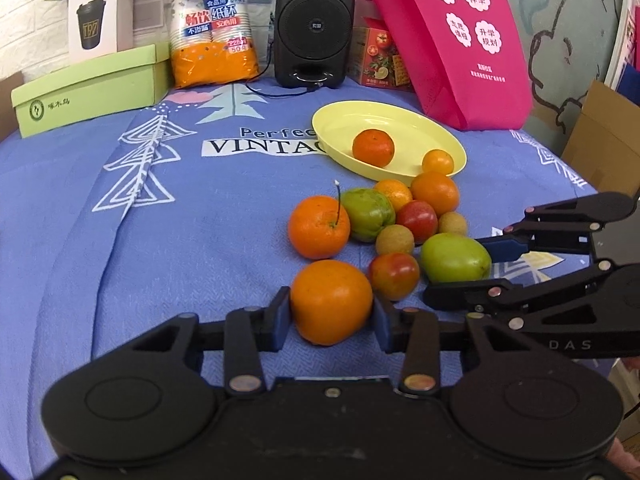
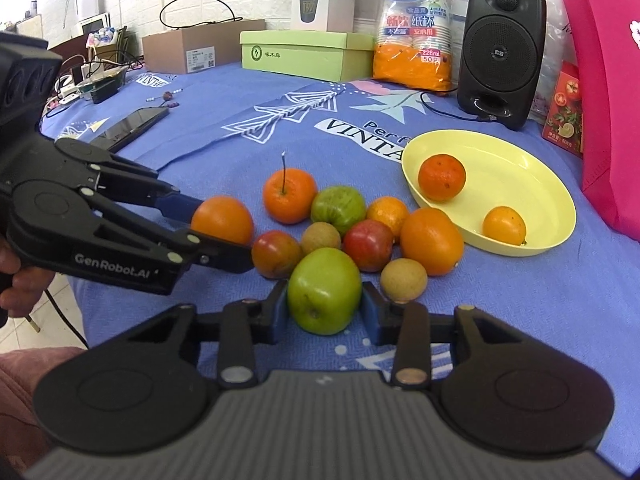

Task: Organize fruits
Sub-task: 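Grasp another large orange with the left tool while the right tool grasps a green apple, then carry the orange and green apple onto the yellow plate and release both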

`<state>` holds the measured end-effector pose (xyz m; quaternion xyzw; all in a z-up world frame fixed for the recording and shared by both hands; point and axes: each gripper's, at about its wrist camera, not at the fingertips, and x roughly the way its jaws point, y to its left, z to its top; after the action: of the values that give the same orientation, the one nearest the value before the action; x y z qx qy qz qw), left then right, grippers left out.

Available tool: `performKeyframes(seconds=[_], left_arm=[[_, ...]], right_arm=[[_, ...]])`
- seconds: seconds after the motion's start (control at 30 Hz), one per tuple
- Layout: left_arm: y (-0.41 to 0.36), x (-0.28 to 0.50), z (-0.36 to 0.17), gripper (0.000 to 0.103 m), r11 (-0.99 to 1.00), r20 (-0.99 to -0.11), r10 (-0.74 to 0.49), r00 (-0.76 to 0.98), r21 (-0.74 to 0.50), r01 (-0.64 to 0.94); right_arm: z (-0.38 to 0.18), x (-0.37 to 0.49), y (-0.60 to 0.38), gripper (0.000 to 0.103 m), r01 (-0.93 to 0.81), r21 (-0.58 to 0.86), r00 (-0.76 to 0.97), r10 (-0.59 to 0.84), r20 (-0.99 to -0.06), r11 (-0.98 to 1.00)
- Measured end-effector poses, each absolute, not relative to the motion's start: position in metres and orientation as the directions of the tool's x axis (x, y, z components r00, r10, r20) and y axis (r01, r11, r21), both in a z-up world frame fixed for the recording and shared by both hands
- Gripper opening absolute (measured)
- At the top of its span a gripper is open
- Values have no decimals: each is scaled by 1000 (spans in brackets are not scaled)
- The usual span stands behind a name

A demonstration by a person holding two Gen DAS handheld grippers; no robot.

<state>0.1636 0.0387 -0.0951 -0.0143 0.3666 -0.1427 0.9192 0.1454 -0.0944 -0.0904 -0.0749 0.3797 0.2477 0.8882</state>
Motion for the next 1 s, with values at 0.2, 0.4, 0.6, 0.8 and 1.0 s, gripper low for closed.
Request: performKeyframes(seconds=[0.2, 0.4, 0.6, 0.8, 1.0], left_arm=[[41, 154, -85, 40, 960, -665, -269, 697, -125, 251], [39, 147, -73, 40, 961, -652, -263, 712, -110, 254], [35, 145, -68, 40, 958, -645, -271, 714, -108, 265], [34, 146, -67, 40, 957, -648, -274, 710, -110, 269], [31, 155, -63, 40, 956, -647, -273, 712, -99, 277]], right_arm=[[-83, 138, -101, 37, -487, 56, 596, 379, -708, 872], [-72, 127, -111, 37, -481, 56, 609, 380, -696, 875], [-67, 118, -118, 37, -474, 66, 612, 383, -692, 878], [-66, 116, -126, 37, -458, 65, 616, 369, -696, 887], [-64, 118, -132, 37, -448, 65, 623, 363, -693, 892]])
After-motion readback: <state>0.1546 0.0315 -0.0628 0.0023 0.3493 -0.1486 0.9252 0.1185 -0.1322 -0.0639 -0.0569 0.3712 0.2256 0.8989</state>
